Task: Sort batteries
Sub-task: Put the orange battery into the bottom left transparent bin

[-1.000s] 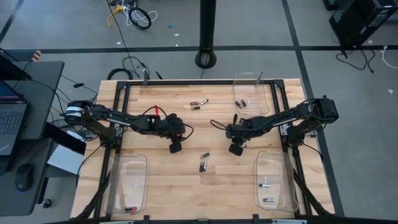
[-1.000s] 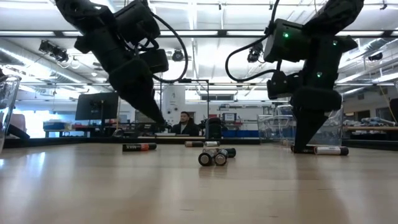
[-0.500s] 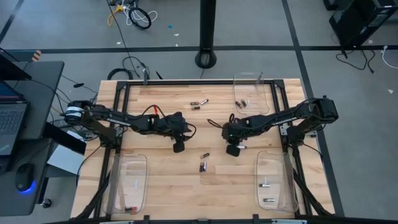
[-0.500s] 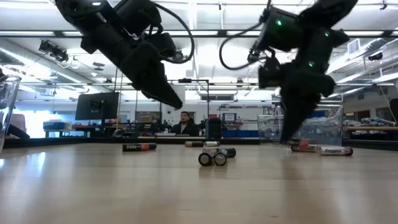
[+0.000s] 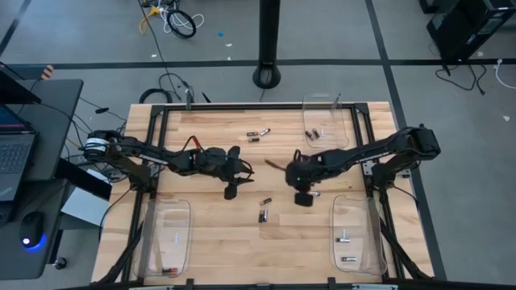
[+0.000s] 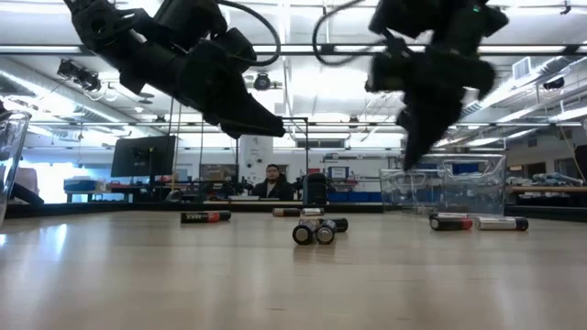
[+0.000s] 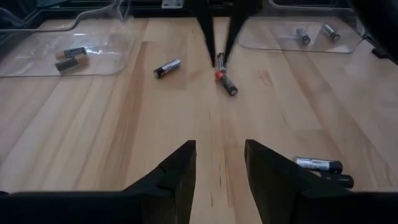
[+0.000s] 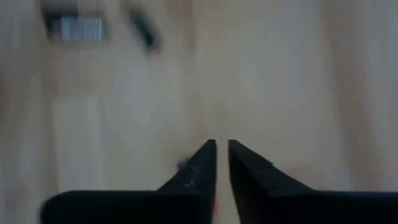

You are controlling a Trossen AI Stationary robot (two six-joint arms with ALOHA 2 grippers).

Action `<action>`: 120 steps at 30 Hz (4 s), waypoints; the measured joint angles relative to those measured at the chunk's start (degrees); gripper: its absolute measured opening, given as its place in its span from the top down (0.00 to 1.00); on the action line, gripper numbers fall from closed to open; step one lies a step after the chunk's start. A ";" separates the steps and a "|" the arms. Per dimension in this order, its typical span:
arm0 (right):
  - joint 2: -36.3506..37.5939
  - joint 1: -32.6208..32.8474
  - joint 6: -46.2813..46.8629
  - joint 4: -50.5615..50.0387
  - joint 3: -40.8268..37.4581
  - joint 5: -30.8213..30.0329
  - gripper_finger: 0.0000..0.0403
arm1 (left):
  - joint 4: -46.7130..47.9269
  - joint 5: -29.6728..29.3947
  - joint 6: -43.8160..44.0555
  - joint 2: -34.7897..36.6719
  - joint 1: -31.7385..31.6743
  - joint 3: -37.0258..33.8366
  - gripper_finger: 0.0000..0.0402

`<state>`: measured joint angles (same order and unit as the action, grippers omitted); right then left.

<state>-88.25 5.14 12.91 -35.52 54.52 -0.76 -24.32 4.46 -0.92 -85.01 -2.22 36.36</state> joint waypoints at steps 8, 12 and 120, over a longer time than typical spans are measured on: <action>-0.72 5.00 -0.63 -0.35 -3.10 3.37 0.61 | -0.21 0.16 -0.25 0.00 0.02 -0.07 0.64; -1.24 5.69 -1.18 0.36 -4.44 2.91 0.57 | -0.19 0.16 -0.29 0.00 0.02 -0.07 0.64; 17.26 5.21 -11.50 22.61 -4.10 -37.76 0.57 | 16.20 12.54 -14.88 17.59 1.63 13.30 0.85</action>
<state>-70.99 10.35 1.40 -12.91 50.43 -38.52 -8.13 17.01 -15.80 -67.43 -0.59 49.67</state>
